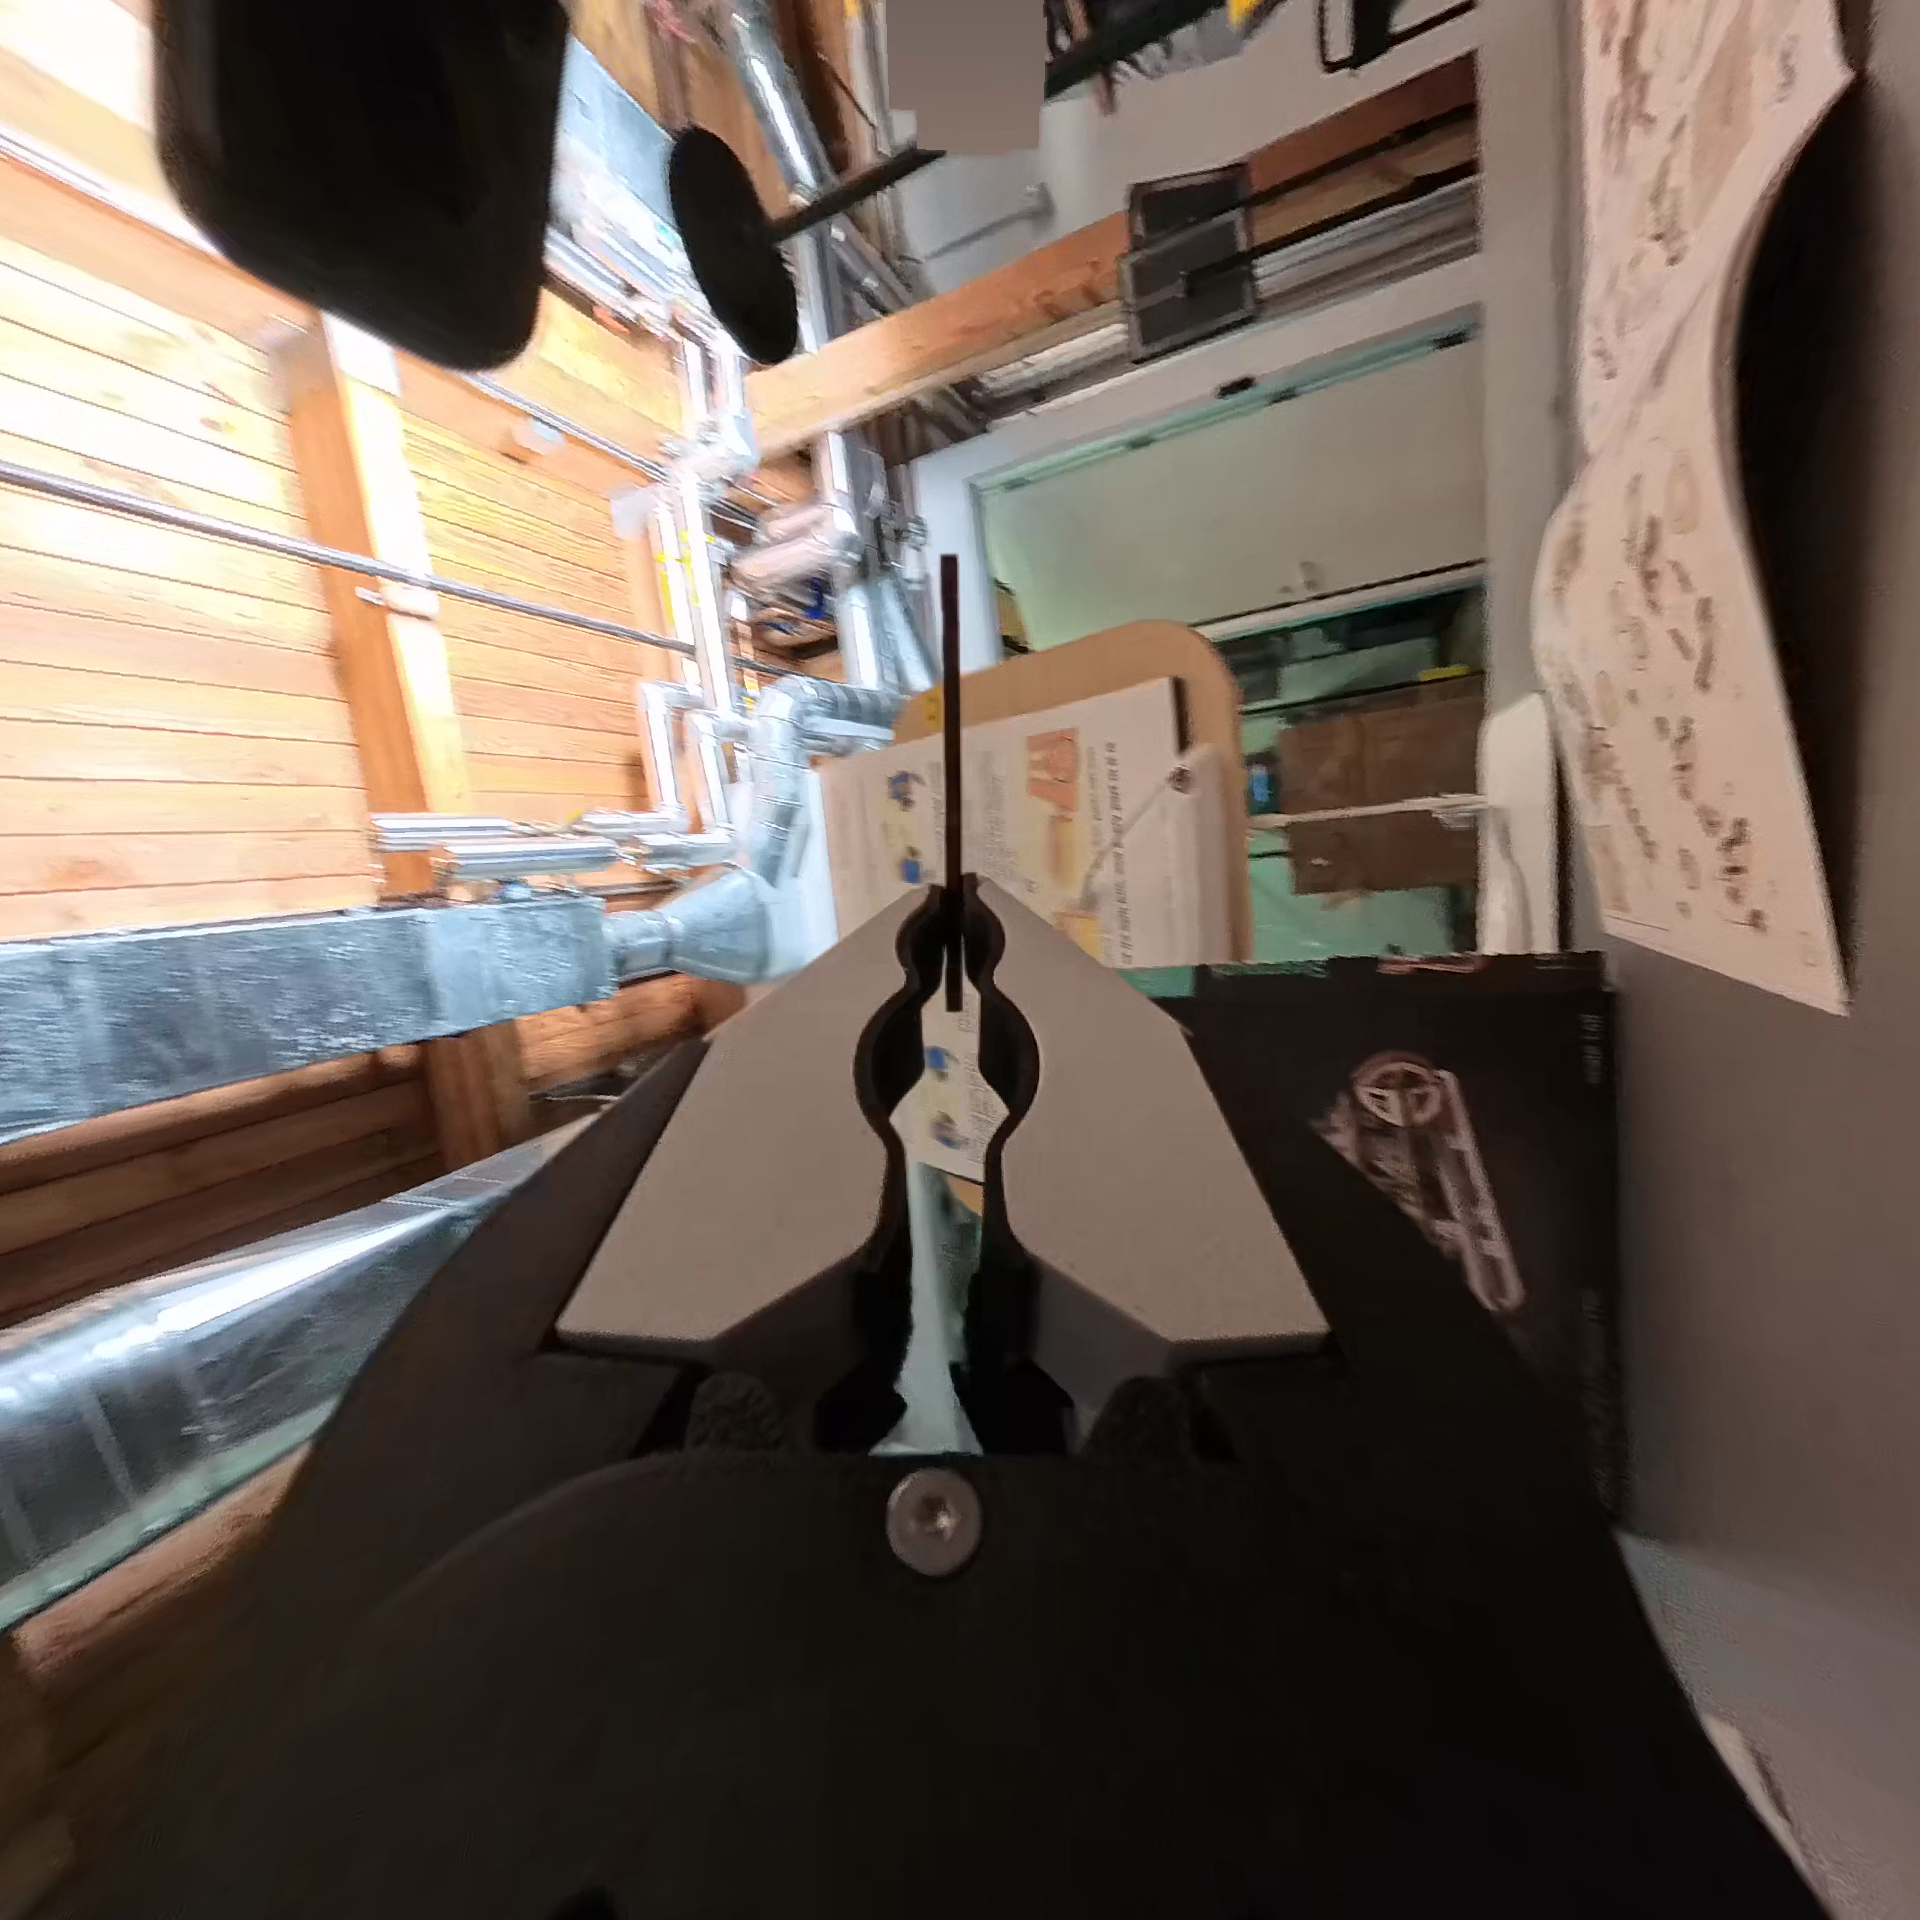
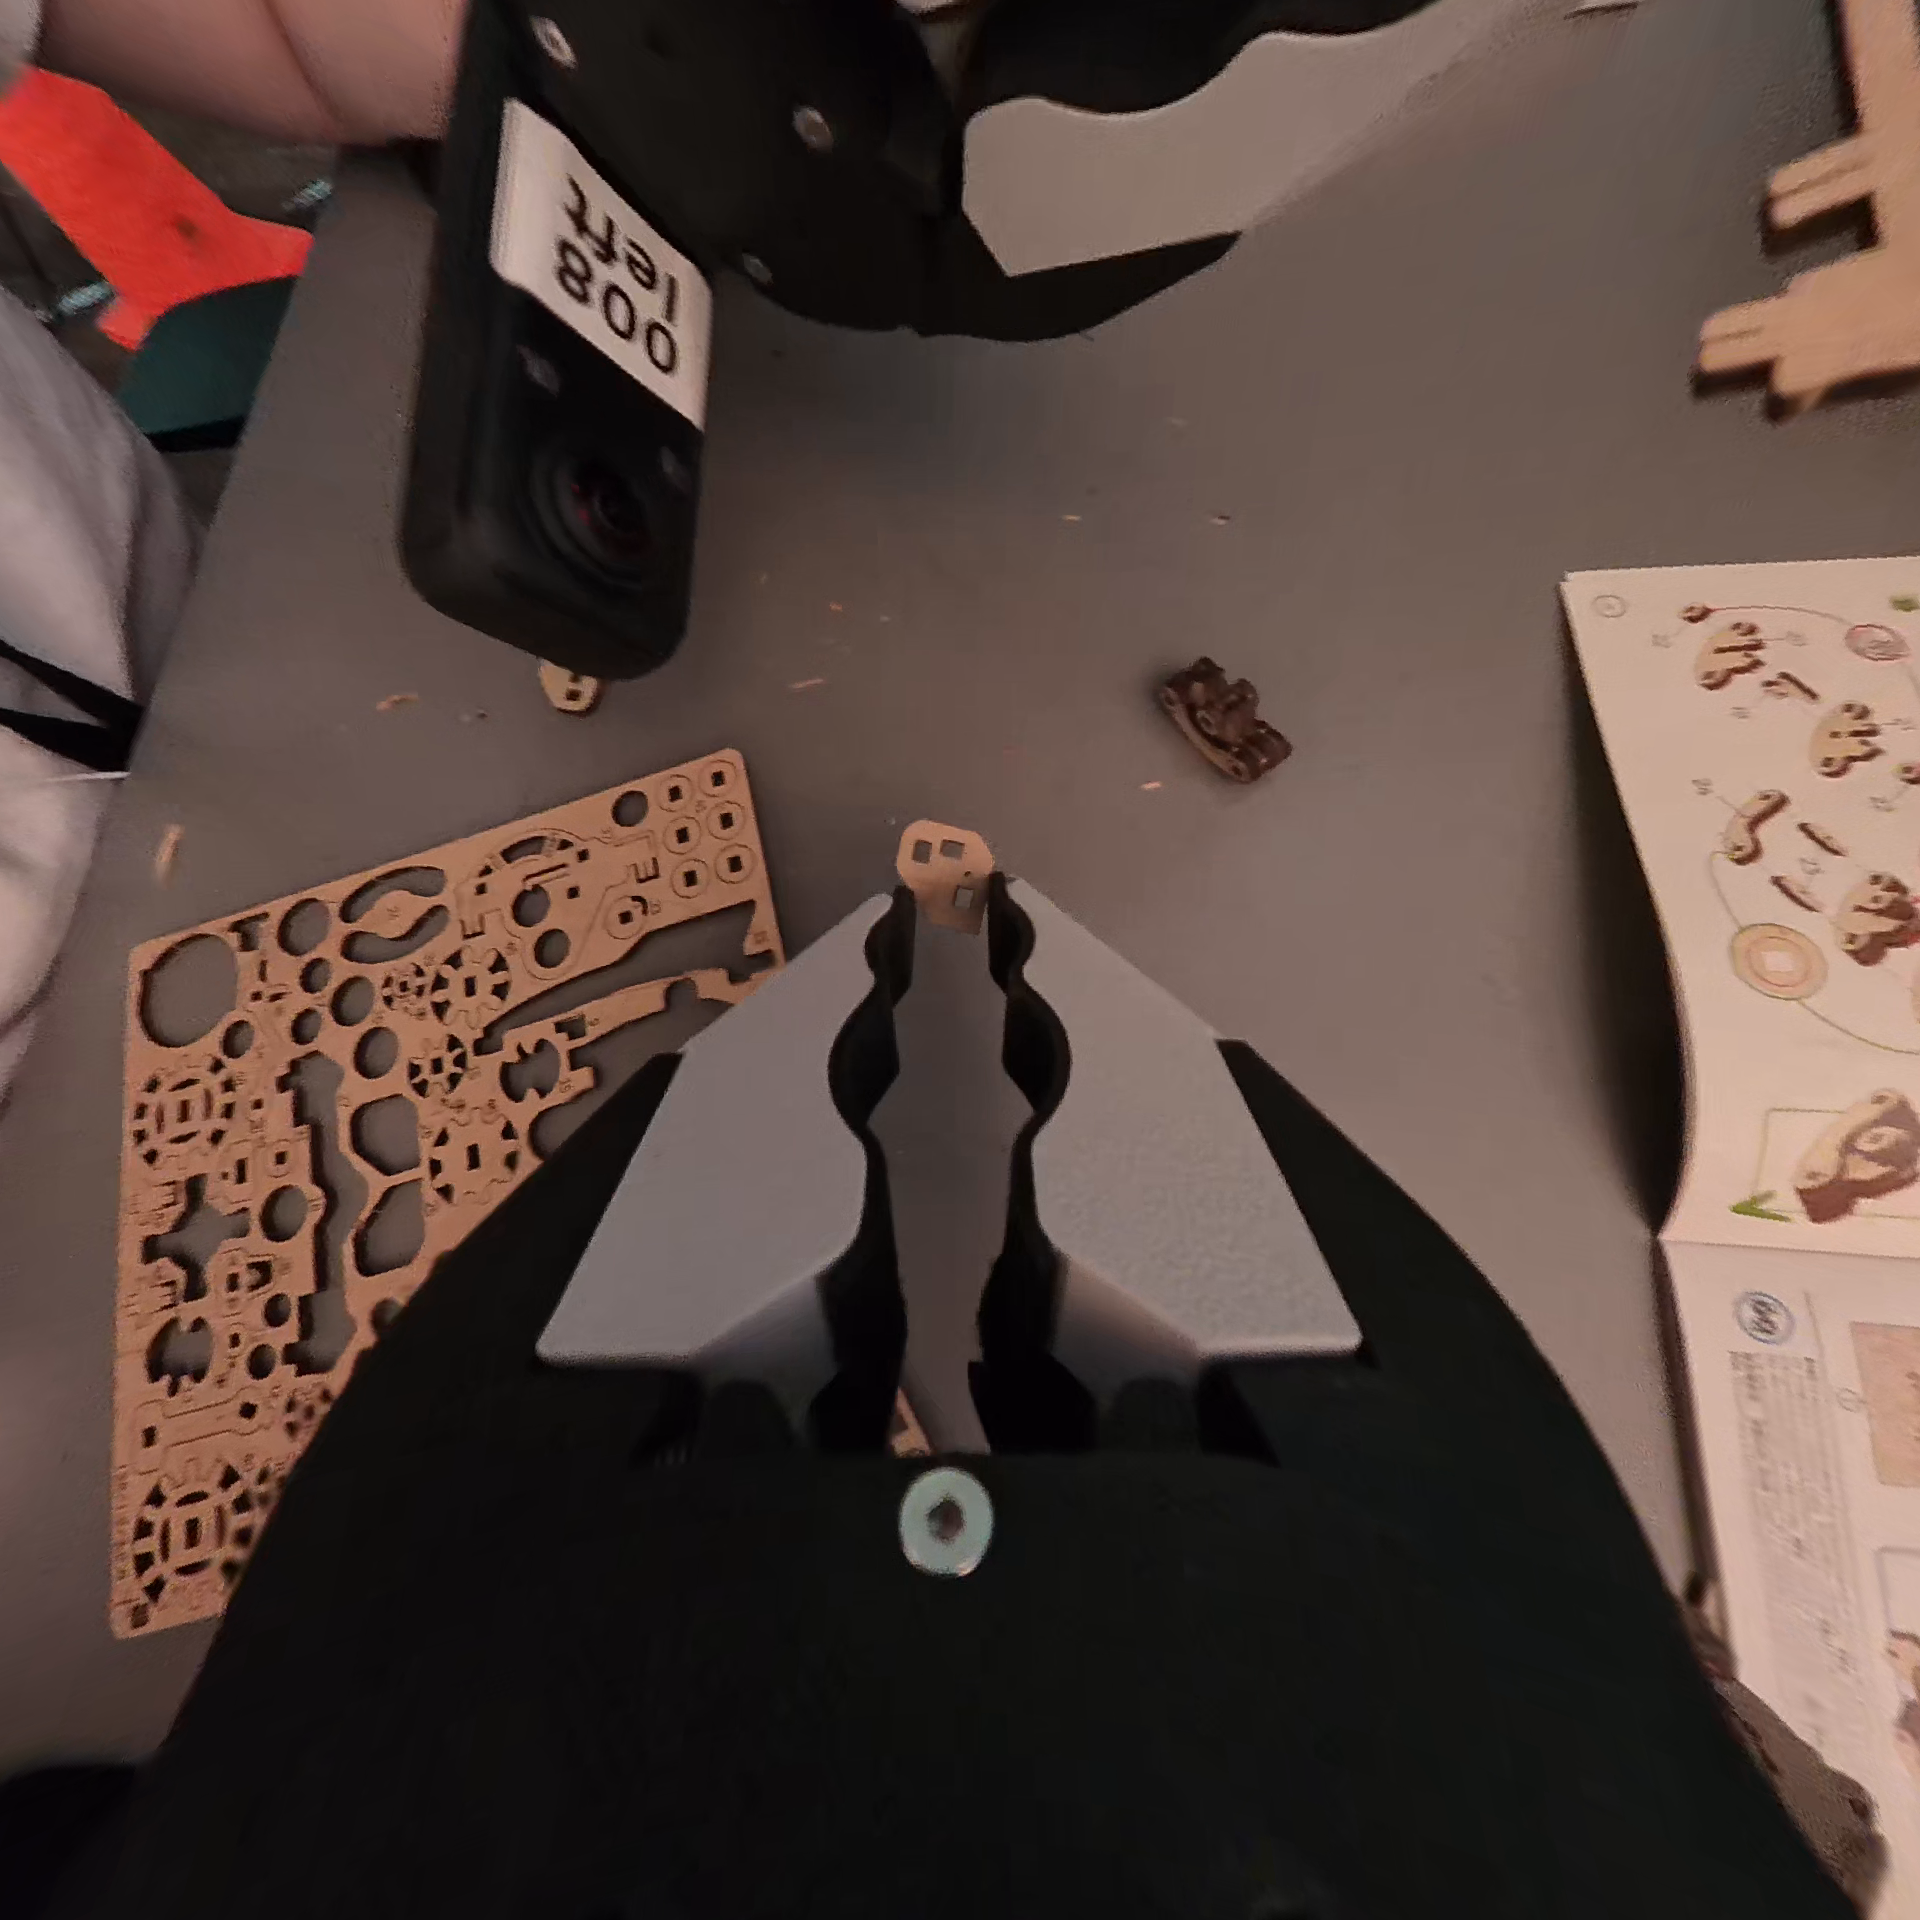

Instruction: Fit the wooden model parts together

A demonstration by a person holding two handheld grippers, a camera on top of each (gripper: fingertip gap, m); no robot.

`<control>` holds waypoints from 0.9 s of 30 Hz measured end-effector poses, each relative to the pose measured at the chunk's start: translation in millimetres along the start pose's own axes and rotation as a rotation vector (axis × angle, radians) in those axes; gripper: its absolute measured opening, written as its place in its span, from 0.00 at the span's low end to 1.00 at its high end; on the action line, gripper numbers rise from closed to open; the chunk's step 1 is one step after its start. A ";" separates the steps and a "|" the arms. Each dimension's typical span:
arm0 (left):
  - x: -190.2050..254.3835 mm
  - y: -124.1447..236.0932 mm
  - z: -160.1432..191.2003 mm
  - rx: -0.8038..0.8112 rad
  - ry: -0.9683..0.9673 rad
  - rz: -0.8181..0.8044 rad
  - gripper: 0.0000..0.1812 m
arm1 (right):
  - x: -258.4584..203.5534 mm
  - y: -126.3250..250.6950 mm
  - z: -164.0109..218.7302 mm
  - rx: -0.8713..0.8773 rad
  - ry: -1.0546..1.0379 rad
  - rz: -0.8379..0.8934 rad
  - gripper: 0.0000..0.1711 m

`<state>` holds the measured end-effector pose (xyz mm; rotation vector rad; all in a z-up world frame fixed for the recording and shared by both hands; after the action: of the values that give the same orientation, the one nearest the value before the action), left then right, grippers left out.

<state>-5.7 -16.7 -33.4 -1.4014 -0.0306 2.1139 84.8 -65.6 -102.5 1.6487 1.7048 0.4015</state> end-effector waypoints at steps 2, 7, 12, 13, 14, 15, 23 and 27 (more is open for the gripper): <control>-7.0 3.2 -3.5 0.018 -0.044 -0.087 0.00 | -3.3 0.9 -1.7 0.012 -0.022 -0.037 0.08; -24.3 10.2 -3.6 0.021 -0.062 -0.220 0.00 | -22.9 18.3 -14.8 0.087 -0.086 -0.208 0.08; -32.9 17.0 -10.6 0.063 -0.069 -0.282 0.00 | -36.0 41.4 -25.8 0.140 -0.091 -0.259 0.08; -34.4 18.4 -13.3 0.074 -0.067 -0.288 0.00 | -37.4 43.7 -26.3 0.139 -0.089 -0.257 0.08; -36.1 19.9 -16.0 0.084 -0.067 -0.296 0.00 | -38.1 45.3 -26.3 0.134 -0.090 -0.256 0.08; -37.7 21.5 -18.9 0.096 -0.070 -0.305 0.00 | -38.7 46.2 -25.9 0.127 -0.093 -0.256 0.08; -40.4 27.5 -30.7 0.149 -0.058 -0.311 0.00 | -35.6 50.8 -19.4 0.095 -0.125 -0.269 0.08; -38.7 26.9 -29.5 0.149 -0.050 -0.300 0.00 | -33.5 54.9 -19.1 0.106 -0.140 -0.280 0.08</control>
<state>17.1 -66.4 -23.2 -1.1768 -0.0945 1.8624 109.6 -85.5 -43.5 1.4449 1.8424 0.0610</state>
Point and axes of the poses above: each gripper's, where its closed fingertips meet, y back along the fingers, z out of its underside, x = y × z across the jaws, the point moved 4 cm from there along y, back along the fingers, and after that the axes turned 11 degrees about -y, right-handed, at the moved point
